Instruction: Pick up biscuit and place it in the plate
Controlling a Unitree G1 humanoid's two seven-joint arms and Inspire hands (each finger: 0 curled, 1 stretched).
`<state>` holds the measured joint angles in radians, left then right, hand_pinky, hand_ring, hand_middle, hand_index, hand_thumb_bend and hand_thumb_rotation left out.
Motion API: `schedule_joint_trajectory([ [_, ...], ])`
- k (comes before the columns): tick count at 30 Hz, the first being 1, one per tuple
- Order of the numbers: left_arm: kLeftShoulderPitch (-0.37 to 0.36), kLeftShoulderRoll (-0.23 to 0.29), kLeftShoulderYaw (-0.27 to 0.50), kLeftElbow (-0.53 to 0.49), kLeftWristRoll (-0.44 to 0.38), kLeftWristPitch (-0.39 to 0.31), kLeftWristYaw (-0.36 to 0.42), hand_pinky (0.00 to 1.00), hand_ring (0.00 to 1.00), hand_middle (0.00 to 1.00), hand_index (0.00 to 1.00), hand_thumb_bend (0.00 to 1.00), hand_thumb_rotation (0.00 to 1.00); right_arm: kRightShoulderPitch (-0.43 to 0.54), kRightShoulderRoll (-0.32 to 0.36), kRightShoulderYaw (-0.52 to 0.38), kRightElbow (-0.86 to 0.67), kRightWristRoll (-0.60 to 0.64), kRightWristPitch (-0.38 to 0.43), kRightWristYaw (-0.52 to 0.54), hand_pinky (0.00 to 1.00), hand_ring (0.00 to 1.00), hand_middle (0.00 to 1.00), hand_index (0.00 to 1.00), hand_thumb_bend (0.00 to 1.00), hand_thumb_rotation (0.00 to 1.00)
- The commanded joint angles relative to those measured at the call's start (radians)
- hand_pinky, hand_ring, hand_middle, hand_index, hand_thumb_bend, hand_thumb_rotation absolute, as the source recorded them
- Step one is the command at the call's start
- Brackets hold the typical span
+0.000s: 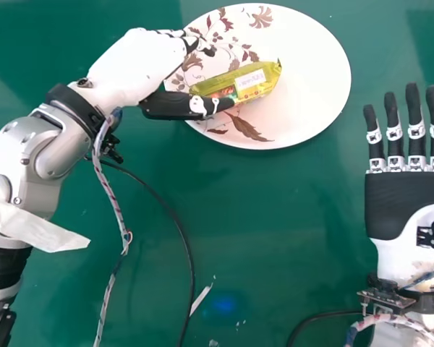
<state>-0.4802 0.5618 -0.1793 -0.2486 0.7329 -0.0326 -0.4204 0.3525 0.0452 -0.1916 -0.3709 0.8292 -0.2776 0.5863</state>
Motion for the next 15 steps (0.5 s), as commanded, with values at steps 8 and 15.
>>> schedule_joint_trajectory([
  [8,0.048,-0.041,0.06,-0.056,-0.051,0.047,0.061,0.45,0.83,0.93,0.83,1.0,0.73,0.02,-0.002,-0.005,-0.003,0.01,0.012,0.007,1.0,1.0,0.94,0.83,0.87,0.51],
  [15,0.078,-0.07,0.111,-0.082,-0.178,0.068,0.059,0.42,0.82,0.93,0.83,1.0,0.76,0.01,0.002,-0.009,0.002,0.001,0.004,0.011,0.9,0.97,0.93,0.83,0.87,0.48],
])
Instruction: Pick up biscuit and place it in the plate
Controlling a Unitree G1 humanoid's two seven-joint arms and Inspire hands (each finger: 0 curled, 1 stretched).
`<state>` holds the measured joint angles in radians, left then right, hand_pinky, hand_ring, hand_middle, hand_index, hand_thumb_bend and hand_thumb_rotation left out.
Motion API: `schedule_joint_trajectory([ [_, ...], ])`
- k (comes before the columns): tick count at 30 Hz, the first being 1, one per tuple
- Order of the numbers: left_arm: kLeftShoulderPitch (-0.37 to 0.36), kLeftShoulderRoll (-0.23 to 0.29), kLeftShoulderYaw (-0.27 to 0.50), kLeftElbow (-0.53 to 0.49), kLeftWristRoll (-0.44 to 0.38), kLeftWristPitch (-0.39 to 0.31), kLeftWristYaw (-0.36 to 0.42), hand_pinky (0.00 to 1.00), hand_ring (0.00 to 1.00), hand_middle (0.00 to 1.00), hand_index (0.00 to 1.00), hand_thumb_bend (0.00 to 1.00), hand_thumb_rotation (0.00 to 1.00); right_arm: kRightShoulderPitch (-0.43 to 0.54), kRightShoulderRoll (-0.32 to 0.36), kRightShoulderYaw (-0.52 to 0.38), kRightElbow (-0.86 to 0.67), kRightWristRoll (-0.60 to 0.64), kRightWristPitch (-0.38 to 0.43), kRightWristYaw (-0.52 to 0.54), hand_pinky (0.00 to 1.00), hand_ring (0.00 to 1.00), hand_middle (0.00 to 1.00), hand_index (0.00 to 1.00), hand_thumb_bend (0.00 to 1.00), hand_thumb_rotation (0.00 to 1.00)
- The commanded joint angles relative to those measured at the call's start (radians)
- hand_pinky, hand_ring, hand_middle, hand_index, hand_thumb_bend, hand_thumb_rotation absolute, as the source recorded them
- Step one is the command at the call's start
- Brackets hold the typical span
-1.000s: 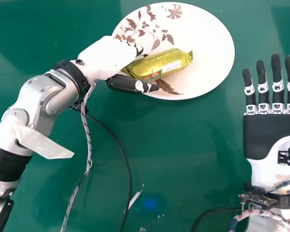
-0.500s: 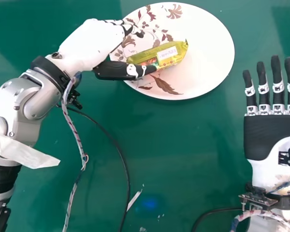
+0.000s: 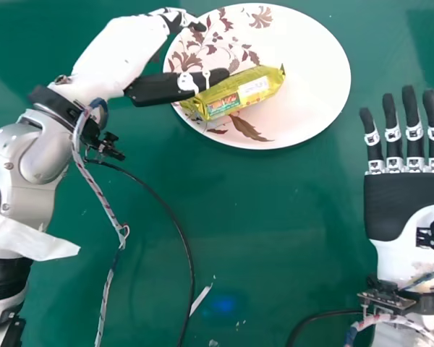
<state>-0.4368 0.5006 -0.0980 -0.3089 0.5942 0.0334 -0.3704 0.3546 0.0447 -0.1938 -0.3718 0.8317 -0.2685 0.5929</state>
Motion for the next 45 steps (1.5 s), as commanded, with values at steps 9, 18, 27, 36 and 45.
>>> schedule_joint_trajectory([
  [9,0.085,-0.042,0.102,-0.071,-0.246,0.013,-0.002,0.4,0.8,0.93,0.82,1.0,0.78,0.0,-0.006,-0.014,0.007,0.011,0.003,0.012,0.85,0.94,0.91,0.83,0.86,0.44],
  [18,0.12,-0.072,0.152,-0.155,-0.425,0.109,-0.026,0.36,0.77,0.93,0.8,1.0,0.77,-0.006,-0.012,-0.025,0.009,0.001,0.009,0.006,0.88,0.92,0.91,0.85,0.83,0.38],
  [27,0.152,-0.097,0.193,-0.234,-0.559,0.194,-0.01,0.34,0.73,0.89,0.73,1.0,0.77,-0.018,-0.008,-0.035,0.011,-0.022,-0.004,0.003,0.91,0.93,0.91,0.86,0.83,0.34],
  [36,0.201,-0.135,0.234,-0.253,-0.651,0.173,0.019,0.33,0.7,0.88,0.7,1.0,0.77,-0.02,-0.013,-0.042,0.005,-0.014,0.006,0.006,0.85,0.91,0.88,0.82,0.85,0.36],
  [45,0.243,-0.174,0.25,-0.276,-0.731,0.138,0.042,0.32,0.68,0.87,0.67,1.0,0.79,-0.015,-0.009,-0.04,-0.003,-0.017,0.003,0.0,0.85,0.91,0.88,0.82,0.82,0.43],
])
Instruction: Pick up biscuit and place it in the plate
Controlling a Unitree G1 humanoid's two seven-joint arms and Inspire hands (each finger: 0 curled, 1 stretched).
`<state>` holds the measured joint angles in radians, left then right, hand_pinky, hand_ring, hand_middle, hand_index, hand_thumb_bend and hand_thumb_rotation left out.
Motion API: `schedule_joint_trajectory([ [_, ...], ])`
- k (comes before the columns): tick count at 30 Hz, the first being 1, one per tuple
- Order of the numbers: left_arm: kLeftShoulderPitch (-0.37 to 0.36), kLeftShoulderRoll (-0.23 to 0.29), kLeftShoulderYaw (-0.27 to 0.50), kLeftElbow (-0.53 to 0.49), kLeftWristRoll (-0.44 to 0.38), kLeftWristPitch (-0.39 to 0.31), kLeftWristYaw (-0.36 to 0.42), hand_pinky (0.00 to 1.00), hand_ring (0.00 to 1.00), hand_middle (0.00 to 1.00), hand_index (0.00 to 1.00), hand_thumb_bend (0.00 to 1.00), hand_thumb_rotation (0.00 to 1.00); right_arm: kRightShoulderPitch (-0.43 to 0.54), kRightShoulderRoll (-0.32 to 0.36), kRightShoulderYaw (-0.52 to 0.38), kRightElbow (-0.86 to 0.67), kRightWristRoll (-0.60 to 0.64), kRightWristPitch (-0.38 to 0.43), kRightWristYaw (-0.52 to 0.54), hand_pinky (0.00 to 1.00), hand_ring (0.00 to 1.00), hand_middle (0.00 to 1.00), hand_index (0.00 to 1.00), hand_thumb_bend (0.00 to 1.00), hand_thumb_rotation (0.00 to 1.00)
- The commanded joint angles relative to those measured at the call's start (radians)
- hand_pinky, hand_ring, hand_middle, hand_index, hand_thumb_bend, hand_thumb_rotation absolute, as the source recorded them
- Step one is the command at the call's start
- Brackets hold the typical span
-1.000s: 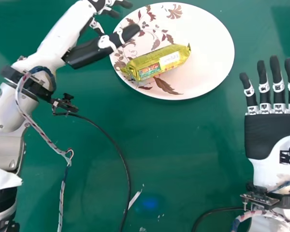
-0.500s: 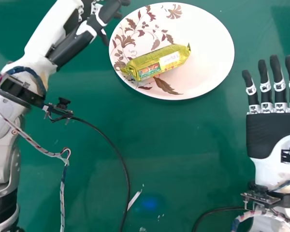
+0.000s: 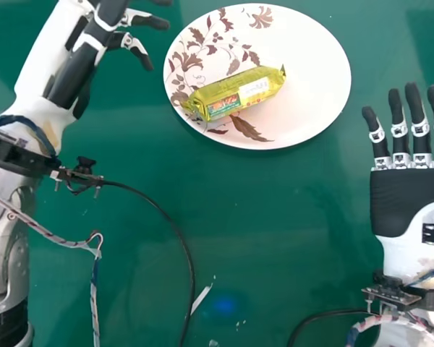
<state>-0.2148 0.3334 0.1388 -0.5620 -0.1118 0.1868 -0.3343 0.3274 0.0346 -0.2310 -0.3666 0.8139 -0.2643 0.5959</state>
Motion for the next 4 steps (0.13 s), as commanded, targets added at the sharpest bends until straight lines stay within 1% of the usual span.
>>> schedule_joint_trajectory([
  [1,0.025,-0.008,0.015,-0.027,-0.035,-0.015,0.005,0.32,0.69,0.87,0.68,1.0,0.79,0.014,0.002,-0.003,-0.009,0.002,0.0,-0.003,0.85,0.92,0.88,0.82,0.83,0.45],
  [2,0.029,-0.014,0.017,-0.032,-0.05,-0.01,0.006,0.32,0.69,0.88,0.68,1.0,0.79,0.014,0.002,-0.003,-0.009,0.002,-0.001,-0.004,0.86,0.92,0.88,0.82,0.83,0.46],
  [4,0.036,-0.029,0.025,-0.031,-0.093,-0.011,0.004,0.31,0.68,0.88,0.68,1.0,0.8,0.014,0.004,-0.004,-0.006,0.0,-0.004,-0.003,0.89,0.93,0.88,0.82,0.82,0.45],
])
